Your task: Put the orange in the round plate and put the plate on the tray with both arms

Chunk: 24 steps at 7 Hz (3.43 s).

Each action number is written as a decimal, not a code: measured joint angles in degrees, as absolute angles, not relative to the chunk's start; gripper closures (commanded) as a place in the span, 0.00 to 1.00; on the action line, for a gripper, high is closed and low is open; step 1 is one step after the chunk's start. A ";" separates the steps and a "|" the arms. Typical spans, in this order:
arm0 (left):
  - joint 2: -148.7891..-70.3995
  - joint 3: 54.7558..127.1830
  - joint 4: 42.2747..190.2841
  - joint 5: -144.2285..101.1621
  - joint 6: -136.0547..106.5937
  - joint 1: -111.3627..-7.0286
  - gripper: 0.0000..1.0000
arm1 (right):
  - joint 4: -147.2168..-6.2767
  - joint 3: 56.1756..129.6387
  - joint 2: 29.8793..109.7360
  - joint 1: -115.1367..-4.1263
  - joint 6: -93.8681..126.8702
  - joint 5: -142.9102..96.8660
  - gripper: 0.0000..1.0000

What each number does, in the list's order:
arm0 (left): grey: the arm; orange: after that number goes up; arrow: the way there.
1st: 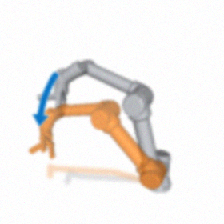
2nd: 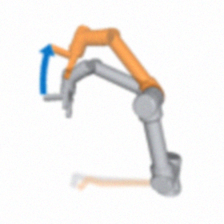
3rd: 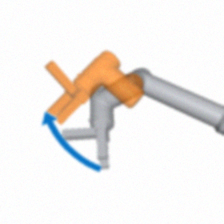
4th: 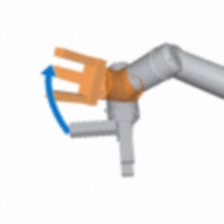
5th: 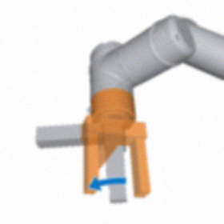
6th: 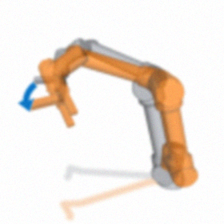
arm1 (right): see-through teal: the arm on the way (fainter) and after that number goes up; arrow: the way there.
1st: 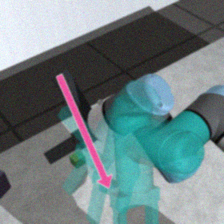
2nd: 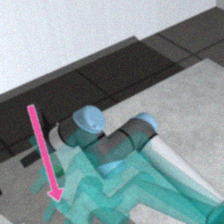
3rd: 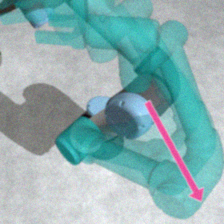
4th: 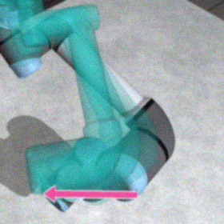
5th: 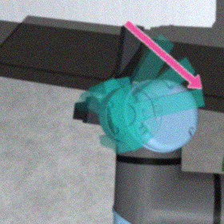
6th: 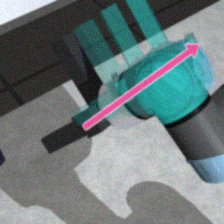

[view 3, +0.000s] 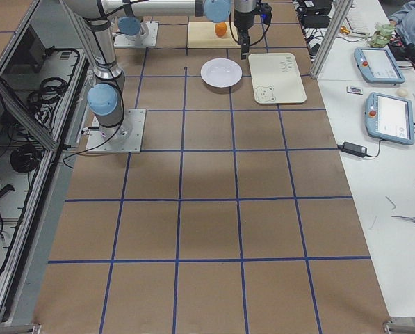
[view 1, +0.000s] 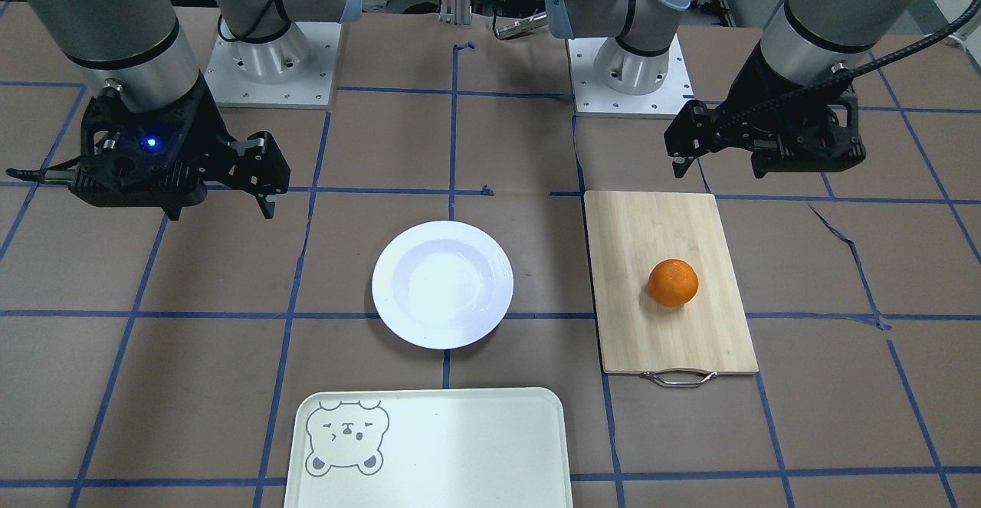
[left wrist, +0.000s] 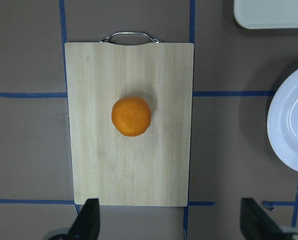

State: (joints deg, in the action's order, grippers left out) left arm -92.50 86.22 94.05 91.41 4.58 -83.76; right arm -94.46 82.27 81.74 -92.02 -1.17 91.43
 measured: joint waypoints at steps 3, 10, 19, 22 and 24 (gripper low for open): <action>-92.46 86.25 93.87 91.41 3.97 -83.51 0.00 | -94.54 82.48 81.70 -92.02 -1.08 91.41 0.00; -92.74 86.36 92.55 91.49 3.86 -83.76 0.00 | -94.24 82.57 81.71 -91.04 -1.17 91.33 0.00; -93.47 86.71 87.22 91.54 3.63 -82.86 0.00 | -94.16 82.88 81.56 -90.89 -1.16 91.32 0.00; -96.47 92.49 76.46 91.89 3.70 -81.97 0.00 | -94.28 83.24 81.63 -90.81 -1.23 91.32 0.00; -98.80 97.03 71.13 90.85 3.69 -78.68 0.00 | -94.23 83.30 81.65 -90.79 -1.23 91.32 0.00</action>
State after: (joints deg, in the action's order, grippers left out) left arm -98.80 97.03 71.13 90.85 3.69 -78.68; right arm -94.23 83.30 81.65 -90.79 -1.23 91.32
